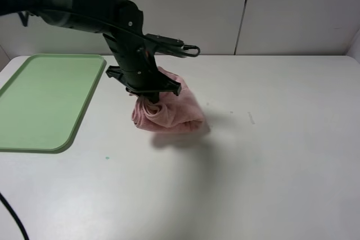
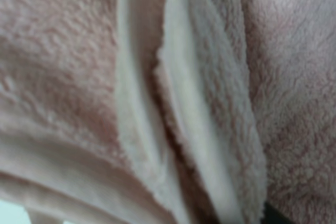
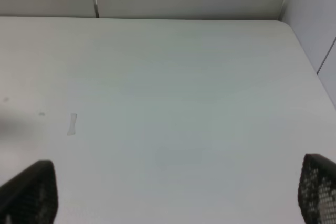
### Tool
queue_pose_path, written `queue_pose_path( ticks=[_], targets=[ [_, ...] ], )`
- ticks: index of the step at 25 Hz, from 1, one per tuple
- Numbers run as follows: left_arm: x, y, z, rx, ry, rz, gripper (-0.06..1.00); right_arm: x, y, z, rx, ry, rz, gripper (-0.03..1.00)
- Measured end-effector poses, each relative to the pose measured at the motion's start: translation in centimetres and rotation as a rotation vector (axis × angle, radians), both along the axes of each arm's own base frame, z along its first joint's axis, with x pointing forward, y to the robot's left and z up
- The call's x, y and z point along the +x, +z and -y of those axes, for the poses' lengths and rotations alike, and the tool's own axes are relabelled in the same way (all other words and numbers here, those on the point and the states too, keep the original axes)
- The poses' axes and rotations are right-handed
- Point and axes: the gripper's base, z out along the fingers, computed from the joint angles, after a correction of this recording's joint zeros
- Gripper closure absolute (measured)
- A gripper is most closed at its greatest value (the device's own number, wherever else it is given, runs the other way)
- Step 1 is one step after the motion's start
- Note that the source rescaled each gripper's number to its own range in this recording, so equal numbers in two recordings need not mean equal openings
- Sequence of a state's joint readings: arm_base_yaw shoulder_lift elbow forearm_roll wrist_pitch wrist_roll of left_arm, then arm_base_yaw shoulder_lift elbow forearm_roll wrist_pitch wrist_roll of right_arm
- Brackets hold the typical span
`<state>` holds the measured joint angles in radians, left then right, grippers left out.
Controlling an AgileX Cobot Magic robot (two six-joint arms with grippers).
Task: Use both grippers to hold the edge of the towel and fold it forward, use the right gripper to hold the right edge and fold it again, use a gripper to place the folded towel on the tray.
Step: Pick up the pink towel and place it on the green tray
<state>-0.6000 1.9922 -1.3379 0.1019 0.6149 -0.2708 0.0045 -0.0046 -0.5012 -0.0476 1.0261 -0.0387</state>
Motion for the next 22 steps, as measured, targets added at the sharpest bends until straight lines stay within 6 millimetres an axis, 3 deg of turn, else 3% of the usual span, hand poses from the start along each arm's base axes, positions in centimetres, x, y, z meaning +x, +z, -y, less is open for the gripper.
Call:
queue_pose_path(
  ticks=[9, 22],
  targets=[
    [0.7, 1.9, -8.2, -0.001, 0.173, 0.019, 0.74, 0.0, 0.0, 0.0, 0.0, 0.0, 0.0, -0.03],
    [0.7, 1.8, -15.5, 0.018, 0.316, 0.014, 0.74, 0.0, 0.0, 0.0, 0.0, 0.0, 0.0, -0.03]
  ],
)
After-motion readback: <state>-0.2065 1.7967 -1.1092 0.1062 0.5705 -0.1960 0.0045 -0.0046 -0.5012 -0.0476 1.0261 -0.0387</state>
